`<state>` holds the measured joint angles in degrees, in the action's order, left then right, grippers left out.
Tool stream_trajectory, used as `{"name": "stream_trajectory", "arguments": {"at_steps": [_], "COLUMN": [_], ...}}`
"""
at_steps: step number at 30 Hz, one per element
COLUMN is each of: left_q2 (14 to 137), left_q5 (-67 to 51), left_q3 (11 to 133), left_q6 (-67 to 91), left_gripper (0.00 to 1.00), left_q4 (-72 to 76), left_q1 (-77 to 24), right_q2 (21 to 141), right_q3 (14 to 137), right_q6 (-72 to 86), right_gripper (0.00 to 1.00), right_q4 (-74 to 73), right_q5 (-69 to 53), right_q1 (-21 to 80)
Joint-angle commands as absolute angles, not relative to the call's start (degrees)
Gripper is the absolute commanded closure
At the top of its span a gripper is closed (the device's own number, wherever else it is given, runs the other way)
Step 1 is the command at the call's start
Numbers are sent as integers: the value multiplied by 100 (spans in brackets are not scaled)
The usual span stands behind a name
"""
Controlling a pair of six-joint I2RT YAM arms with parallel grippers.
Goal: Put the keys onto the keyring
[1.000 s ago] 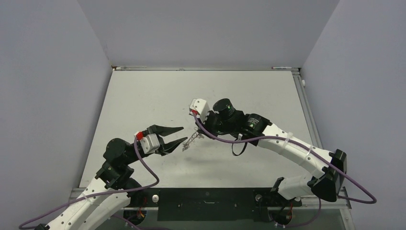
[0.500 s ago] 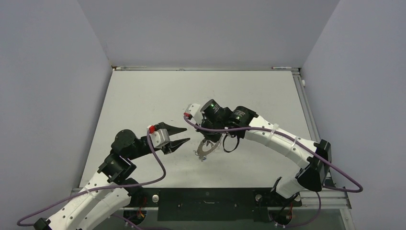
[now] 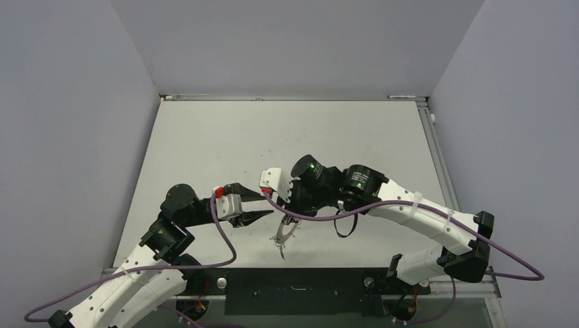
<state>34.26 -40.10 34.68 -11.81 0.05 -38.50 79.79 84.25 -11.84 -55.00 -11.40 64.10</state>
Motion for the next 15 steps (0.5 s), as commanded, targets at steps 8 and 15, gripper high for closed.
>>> {"name": "stream_trajectory", "arguments": {"at_steps": [8, 15], "left_q2": [3749, 4107], "left_q5": [-5053, -5234], "left_q3": [3517, 3541], "left_q6": [-942, -455], "left_gripper": [66, 82], "left_q4": [550, 976], "left_q1": [-3806, -3844], "right_q2": [7414, 7391], "right_q3": [8472, 8492], "right_q6": [-1548, -1578], "right_gripper": [95, 95], "right_q4": [-5344, -5291], "right_q5": [-1432, -1558], "right_q1": [6645, 6705]}}
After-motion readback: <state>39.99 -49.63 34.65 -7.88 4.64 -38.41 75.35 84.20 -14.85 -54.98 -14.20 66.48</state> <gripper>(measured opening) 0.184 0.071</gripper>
